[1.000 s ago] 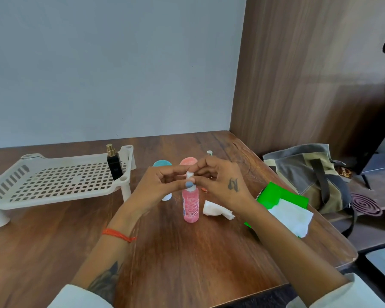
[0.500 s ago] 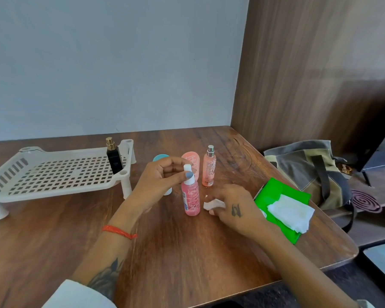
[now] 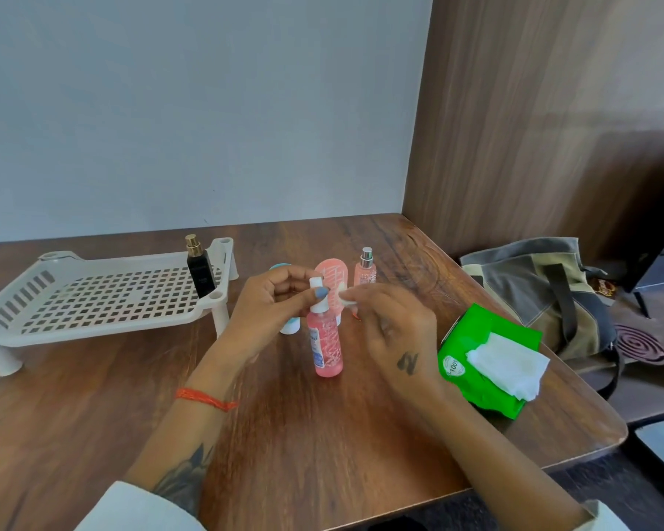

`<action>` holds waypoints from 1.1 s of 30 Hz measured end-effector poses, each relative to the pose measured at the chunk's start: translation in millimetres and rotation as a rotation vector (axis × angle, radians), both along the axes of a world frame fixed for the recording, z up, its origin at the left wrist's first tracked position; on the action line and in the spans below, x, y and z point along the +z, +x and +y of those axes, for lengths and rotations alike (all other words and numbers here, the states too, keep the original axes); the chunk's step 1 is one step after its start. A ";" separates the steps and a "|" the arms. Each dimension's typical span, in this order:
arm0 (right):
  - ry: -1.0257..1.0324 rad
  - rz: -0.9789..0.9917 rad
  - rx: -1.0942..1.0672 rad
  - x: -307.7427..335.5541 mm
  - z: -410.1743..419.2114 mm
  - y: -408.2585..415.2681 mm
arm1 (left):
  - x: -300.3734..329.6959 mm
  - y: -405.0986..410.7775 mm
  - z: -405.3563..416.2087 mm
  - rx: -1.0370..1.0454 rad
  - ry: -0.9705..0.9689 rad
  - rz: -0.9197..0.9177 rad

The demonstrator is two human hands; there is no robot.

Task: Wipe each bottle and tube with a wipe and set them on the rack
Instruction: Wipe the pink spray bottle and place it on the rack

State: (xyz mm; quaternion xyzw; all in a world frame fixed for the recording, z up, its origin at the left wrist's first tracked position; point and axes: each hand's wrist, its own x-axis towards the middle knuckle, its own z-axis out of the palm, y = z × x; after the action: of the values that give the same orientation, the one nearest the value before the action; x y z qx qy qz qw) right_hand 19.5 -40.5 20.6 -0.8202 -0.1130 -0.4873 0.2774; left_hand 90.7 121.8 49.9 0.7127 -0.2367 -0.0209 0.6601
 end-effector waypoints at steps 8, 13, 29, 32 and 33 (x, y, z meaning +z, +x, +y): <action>-0.298 -0.085 0.016 -22.7 6.8 0.2 | -2.8 -0.1 -2.1 0.090 0.026 -0.031; -0.390 -0.034 -0.002 -23.4 9.5 0.9 | -4.2 0.7 -1.1 0.097 0.023 -0.036; -0.045 -0.001 0.129 -28.1 11.1 -0.5 | -4.9 -0.1 -3.1 0.039 -0.025 0.037; 0.076 0.024 0.168 -25.6 12.4 1.8 | -4.9 0.1 -1.4 0.020 -0.023 0.042; 0.134 0.036 0.183 -23.6 12.3 2.4 | -5.0 0.2 -1.0 0.013 -0.025 0.044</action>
State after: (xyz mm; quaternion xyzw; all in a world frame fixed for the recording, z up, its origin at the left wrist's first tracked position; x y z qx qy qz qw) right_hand 21.9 -28.2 -3.0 -0.7949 -0.1495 -0.4514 0.3768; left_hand 90.9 120.8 44.8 0.7054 -0.2176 -0.0292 0.6739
